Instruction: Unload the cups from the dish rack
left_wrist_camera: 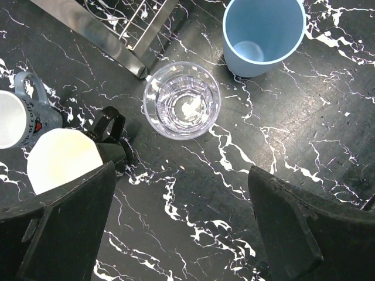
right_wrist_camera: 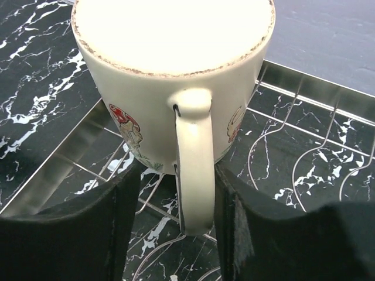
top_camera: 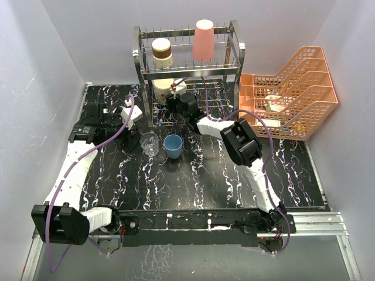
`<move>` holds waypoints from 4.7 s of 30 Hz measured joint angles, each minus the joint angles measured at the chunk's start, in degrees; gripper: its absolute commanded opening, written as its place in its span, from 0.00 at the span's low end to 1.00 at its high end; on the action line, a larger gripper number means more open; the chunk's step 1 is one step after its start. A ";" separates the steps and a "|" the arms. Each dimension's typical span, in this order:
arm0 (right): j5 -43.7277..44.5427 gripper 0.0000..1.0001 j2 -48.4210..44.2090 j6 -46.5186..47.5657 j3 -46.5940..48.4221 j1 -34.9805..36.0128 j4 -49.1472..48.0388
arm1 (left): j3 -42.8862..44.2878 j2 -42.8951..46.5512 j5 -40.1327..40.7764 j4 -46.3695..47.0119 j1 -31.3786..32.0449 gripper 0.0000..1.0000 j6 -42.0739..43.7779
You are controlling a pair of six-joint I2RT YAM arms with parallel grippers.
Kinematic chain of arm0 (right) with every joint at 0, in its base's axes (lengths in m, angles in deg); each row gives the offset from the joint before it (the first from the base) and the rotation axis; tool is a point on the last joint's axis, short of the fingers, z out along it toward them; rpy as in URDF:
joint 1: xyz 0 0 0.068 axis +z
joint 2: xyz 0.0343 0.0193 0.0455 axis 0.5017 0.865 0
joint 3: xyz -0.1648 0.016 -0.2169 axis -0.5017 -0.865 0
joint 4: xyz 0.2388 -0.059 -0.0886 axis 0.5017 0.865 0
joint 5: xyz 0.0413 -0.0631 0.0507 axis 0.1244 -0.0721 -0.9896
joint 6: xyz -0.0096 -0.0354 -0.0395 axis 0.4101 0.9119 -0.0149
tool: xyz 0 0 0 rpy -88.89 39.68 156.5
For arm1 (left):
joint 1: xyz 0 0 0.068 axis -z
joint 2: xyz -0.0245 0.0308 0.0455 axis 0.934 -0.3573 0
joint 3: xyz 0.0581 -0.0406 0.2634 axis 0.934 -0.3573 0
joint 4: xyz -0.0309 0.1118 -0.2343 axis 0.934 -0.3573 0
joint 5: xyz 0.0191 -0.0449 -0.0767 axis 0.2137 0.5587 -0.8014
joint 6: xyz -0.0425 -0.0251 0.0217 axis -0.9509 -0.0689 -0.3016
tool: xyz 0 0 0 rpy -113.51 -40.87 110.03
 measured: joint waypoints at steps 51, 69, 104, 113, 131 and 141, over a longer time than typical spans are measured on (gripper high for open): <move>16.57 0.08 -41.51 -33.11 -38.86 -0.79 9.05 | -3.34 -5.55 14.01 24.94 24.15 0.83 8.02; 10.43 0.08 -73.26 -60.35 -56.59 -0.76 27.82 | -12.90 -8.50 4.63 53.05 30.29 0.79 10.49; -0.50 0.08 -87.30 -95.65 -69.20 -0.72 24.52 | -27.12 -3.58 15.52 70.60 49.57 0.72 3.54; -0.87 0.08 -87.27 -101.18 -68.00 -0.72 21.66 | -26.91 -5.75 16.39 71.71 49.92 0.67 3.43; -1.07 0.20 -85.66 -111.80 -67.73 -0.96 17.53 | -20.63 -17.00 25.53 80.76 48.76 0.00 4.81; -0.22 0.98 -90.27 -110.09 -74.60 -2.58 14.67 | -15.26 -19.17 23.85 67.93 48.26 0.00 4.87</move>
